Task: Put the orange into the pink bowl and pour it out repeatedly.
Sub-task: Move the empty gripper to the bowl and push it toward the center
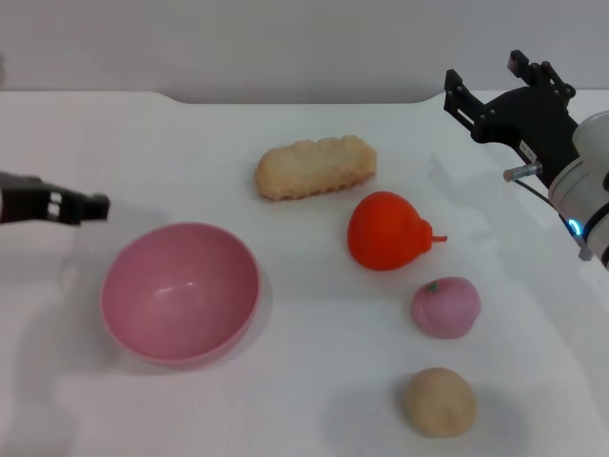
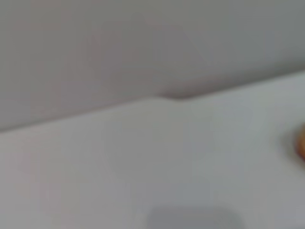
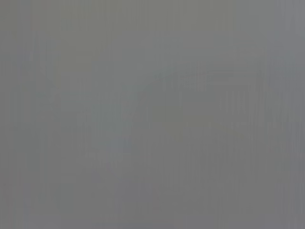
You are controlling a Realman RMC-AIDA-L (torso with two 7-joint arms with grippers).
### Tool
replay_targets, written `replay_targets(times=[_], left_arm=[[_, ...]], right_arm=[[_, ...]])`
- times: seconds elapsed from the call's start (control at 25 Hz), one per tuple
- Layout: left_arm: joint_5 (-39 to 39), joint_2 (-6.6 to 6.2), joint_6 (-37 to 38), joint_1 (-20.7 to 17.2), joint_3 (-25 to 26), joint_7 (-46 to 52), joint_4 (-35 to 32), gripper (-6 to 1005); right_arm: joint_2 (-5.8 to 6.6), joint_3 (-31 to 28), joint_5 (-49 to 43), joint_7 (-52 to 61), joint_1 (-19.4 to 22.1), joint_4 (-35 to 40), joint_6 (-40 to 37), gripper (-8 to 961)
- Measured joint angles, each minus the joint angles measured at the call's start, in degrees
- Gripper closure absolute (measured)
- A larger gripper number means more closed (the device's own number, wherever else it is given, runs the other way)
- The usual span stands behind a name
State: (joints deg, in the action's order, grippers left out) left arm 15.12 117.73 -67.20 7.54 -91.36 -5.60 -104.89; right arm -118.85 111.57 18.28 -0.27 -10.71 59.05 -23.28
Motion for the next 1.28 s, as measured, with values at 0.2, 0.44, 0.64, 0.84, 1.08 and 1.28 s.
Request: replay_targets(times=[0.2, 0.44, 0.64, 0.84, 1.08, 1.28], left_arm=[[0.43, 0.11, -3.3, 0.68, -0.33, -0.09, -0.51, 268], [2.61, 0.28, -13.62, 4.54, -3.72, 1.36, -4.14, 279], [2.14, 0.3, -13.83, 5.2, -3.89, 1.6, -2.29, 289], [1.91, 0.29, -13.1, 5.31, -3.9, 1.6, -1.37, 298], [1.75, 0.24, -12.05, 5.48, -3.9, 1.4, 1.51, 310], [2.17, 0.22, -12.11, 5.54, -4.51, 1.64, 2.28, 319]], right_arm=[[0.02, 0.03, 0.0, 0.0, -0.11, -0.27, 0.0, 134], [0.03, 0.1, 0.0, 0.0, -0.06, -0.35, 0.0, 134], [-0.02, 0.12, 0.0, 0.0, 0.16, -0.69, -0.01, 134], [-0.05, 0.16, 0.0, 0.0, 0.16, -0.85, -0.01, 134], [-0.07, 0.63, 0.0, 0.0, 0.3, -0.52, -0.01, 134], [-0.13, 0.67, 0.0, 0.0, 0.36, -0.46, -0.02, 135]])
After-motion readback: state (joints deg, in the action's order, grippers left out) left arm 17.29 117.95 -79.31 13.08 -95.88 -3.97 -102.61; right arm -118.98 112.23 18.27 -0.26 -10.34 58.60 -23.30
